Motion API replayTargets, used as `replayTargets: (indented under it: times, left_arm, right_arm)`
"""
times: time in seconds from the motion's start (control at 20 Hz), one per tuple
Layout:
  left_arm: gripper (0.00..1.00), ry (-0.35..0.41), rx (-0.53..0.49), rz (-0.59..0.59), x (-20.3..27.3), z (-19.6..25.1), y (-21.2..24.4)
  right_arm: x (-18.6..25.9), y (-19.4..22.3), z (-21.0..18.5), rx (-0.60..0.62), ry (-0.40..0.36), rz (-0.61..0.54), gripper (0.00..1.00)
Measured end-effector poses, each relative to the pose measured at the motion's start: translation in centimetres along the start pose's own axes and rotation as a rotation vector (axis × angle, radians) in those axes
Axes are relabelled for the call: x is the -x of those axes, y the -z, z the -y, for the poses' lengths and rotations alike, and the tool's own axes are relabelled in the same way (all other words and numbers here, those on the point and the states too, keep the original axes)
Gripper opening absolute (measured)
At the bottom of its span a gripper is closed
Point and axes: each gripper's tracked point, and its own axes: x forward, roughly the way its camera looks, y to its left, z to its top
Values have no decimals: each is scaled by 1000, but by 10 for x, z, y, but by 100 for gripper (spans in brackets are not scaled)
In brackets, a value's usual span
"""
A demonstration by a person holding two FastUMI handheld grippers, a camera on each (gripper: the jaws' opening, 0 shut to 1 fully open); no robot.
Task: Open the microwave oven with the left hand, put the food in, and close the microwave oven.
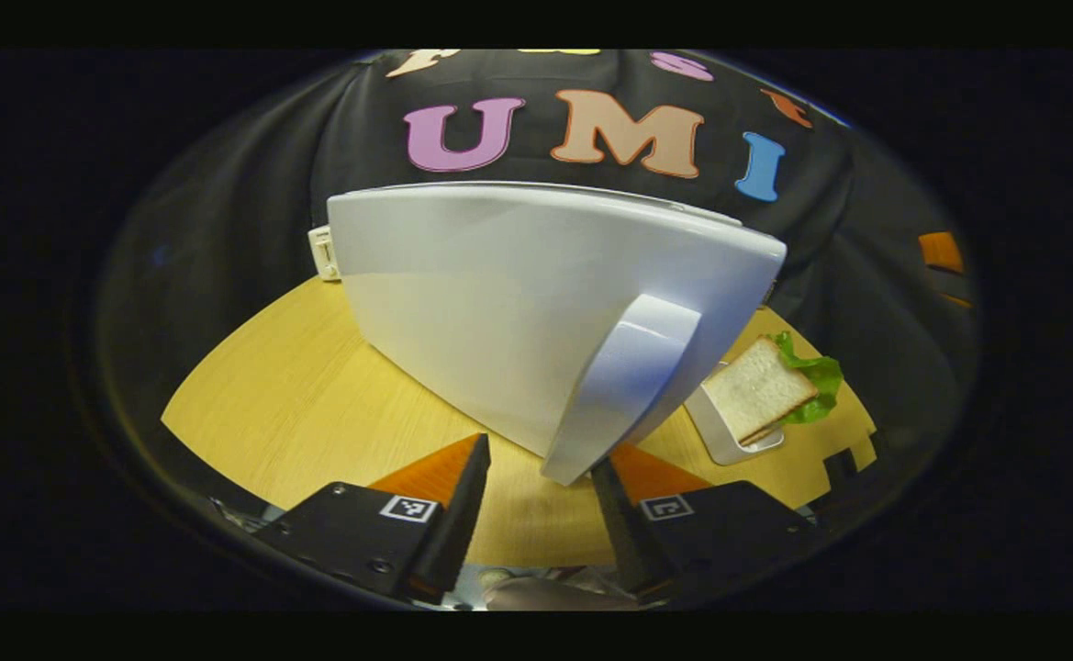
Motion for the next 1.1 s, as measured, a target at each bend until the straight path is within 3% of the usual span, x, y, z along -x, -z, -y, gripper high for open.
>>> replayTargets:
  times: [0.15,0.2,0.7,1.1]
  left_arm:
    - [96,9,-2,-16,8,-18,6]
    - [100,13,-8,-21,13,-21,7]
    - [100,5,-3,-42,67,-94,24]
    - [100,-102,37,-6,113,-196,28]
  right_arm:
    - [7,2,-20,-8,0,7,95]
    - [9,5,-27,-6,2,8,95]
    - [39,29,-87,-27,40,-20,95]
    - [65,49,-127,-15,64,-14,95]
